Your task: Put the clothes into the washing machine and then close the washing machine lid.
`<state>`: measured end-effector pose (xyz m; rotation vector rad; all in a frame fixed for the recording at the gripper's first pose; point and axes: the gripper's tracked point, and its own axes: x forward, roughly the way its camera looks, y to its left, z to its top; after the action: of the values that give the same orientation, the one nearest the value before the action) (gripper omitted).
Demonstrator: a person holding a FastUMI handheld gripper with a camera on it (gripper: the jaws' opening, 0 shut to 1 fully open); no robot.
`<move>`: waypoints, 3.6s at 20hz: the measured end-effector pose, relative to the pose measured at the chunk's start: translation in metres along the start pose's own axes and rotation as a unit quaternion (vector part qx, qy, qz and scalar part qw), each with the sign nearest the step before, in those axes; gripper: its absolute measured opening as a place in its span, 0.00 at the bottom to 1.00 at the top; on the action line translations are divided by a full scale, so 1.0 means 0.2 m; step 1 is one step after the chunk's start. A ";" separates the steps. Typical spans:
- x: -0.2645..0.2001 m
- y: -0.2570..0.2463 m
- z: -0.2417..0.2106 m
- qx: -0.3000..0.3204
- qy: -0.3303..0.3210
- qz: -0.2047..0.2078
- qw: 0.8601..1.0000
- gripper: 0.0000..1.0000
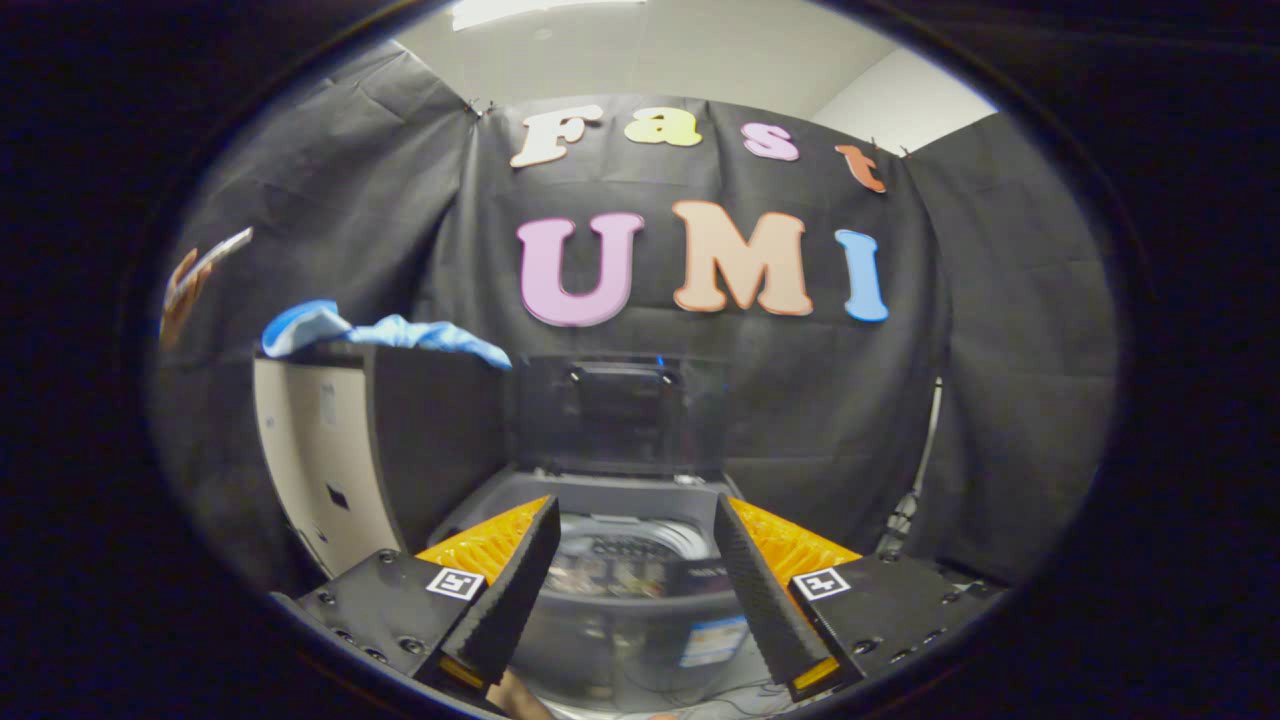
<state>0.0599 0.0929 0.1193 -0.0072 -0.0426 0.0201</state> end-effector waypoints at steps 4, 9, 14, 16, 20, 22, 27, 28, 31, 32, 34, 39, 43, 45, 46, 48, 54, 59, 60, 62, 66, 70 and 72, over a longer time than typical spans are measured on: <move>0.20 0.48 0.29 0.045 -0.011 0.091 0.995 0.96; 0.43 0.95 0.65 0.037 -0.046 0.169 0.984 0.96; 0.64 1.38 0.82 0.049 -0.024 0.216 0.975 0.96; 0.73 1.50 0.86 0.031 -0.020 0.218 0.975 0.96; 0.89 1.70 0.84 0.009 0.017 0.220 0.975 0.96; 0.98 1.75 0.84 -0.001 0.047 0.212 0.976 0.97; 1.15 1.82 0.70 -0.042 0.143 0.195 0.969 0.97; 1.18 1.83 0.63 -0.048 0.170 0.195 0.965 0.98; 1.19 1.83 0.47 -0.062 0.228 0.194 0.952 0.98; 1.20 1.84 0.43 -0.067 0.240 0.192 0.949 0.98; 1.18 1.84 0.39 -0.073 0.262 0.195 0.942 0.98; 1.19 1.84 0.34 -0.084 0.283 0.204 0.933 0.98; 1.16 1.88 0.31 -0.058 0.298 0.223 0.926 0.91; 1.17 1.89 0.31 -0.062 0.297 0.232 0.924 0.85; 1.14 1.89 0.32 -0.058 0.302 0.227 0.924 0.74; 1.14 1.89 0.32 -0.073 0.298 0.228 0.924 0.53; 1.14 1.88 0.32 -0.046 0.296 0.219 0.929 0.07; 1.16 1.85 0.37 -0.042 0.259 0.201 0.944 0.07; 1.15 1.85 0.36 -0.038 0.257 0.197 0.946 0.07; 1.15 1.83 0.38 -0.030 0.248 0.178 0.952 0.07; 1.15 1.79 0.46 -0.021 0.223 0.120 0.967 0.07; 1.14 1.76 0.49 -0.003 0.216 0.061 0.974 0.07; 1.15 1.73 0.49 -0.003 0.216 0.031 0.976 0.07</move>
<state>0.2780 0.4442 0.2250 -0.0182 0.3936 0.0798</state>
